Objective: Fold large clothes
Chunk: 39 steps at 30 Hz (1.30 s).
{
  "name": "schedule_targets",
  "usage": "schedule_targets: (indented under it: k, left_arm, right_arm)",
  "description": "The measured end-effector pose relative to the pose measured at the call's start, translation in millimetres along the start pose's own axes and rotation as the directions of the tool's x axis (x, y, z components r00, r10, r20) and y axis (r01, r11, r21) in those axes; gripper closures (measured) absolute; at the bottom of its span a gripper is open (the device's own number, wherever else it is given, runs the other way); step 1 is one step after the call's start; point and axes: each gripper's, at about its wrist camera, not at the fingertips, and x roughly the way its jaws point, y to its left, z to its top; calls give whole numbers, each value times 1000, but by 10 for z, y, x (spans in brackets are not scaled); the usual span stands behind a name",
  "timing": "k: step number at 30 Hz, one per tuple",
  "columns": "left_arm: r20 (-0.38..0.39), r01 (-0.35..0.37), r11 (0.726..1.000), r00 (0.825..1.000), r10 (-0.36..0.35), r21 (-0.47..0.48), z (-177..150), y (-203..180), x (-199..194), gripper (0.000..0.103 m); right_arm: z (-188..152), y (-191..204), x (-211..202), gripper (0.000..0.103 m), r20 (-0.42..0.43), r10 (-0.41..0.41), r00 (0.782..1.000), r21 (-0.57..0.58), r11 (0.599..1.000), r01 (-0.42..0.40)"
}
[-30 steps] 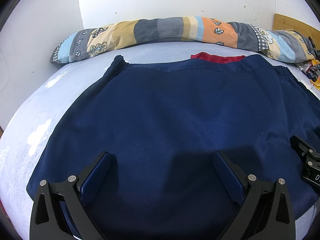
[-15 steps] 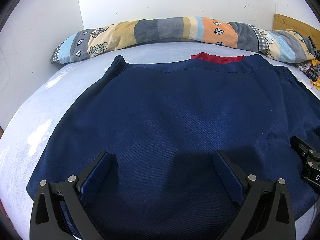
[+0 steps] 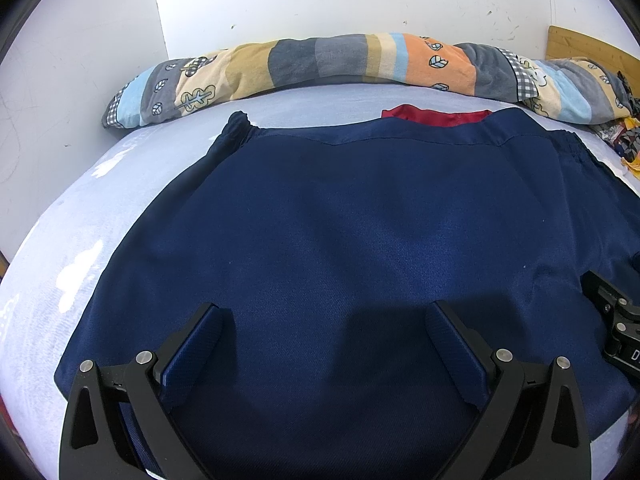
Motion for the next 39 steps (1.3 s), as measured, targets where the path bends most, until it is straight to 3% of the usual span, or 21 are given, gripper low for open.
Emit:
schedule_targets:
  k: [6,9,12,15,17,20,23,28,32,36,39]
  left_arm:
    - [-9,6,1000,1000,-6,7,-11,3,-22,0]
    - [-20,17,1000,1000,-16,17,-20,13,-65,0]
    - [-40,20,1000,999,-19,23,-27,26,-135,1]
    - [-52,8,1000,999,-7,20,-48,38,-241,1]
    - [-41,-1,1000,999,2,28,-65,40,-341,1]
    - [-66,14,1000,998,-13,9,-149,74,-423,1]
    - [-78,11,1000,997,-10,8,-225,111,-500,0]
    - [-72,36,999,997,-38,-23,-263,281,-685,1]
    - [-91,31,991,995,-43,-134,-308,473,-778,1]
    - [-208,39,970,974,-91,-238,-403,581,-646,1]
    - [-224,16,979,973,-63,-204,-407,540,-649,1]
  right_arm:
    - [8,-75,-71,1,-79,71,994,-27,997,-73]
    - [15,-130,-141,1,-120,112,986,27,994,-110]
    - [48,-175,-374,2,-81,146,986,63,988,-142]
    - [19,-103,-614,2,-40,172,984,19,985,-171]
    - [-57,-77,-692,3,-53,250,967,38,968,-248]
    - [-173,-39,-698,7,-115,259,959,48,966,-256]
    - [-246,-149,-572,20,-188,276,942,120,959,-257]
    - [-291,-484,-657,43,-155,346,925,262,917,-300]
    - [-309,-743,-839,40,-61,374,925,368,870,-327]
    - [-366,-864,-726,40,-95,398,912,460,830,-315]
    - [-402,-857,-653,42,-119,423,898,476,818,-322]
